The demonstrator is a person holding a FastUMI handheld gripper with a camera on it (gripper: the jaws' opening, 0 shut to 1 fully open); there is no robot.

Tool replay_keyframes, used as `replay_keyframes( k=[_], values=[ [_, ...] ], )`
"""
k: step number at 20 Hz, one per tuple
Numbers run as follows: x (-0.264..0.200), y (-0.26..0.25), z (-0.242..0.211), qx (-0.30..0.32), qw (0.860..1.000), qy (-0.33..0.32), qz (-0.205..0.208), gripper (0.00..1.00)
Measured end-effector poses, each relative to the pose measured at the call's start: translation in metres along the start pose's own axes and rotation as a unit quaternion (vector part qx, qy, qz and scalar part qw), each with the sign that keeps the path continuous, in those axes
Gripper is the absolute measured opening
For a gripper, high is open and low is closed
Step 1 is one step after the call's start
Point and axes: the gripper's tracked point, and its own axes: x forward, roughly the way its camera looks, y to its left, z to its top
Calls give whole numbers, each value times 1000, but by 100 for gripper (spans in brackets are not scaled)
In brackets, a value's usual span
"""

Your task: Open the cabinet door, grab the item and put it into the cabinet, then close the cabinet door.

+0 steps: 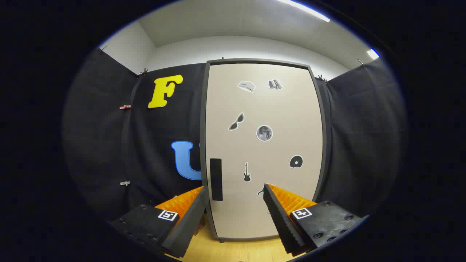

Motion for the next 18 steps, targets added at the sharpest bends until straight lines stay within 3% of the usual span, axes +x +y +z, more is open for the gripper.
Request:
replay_keyframes(
  k=[18],
  values=[
    [-3, -2, -5, 4, 1000, 10, -3, 97]
  ],
)
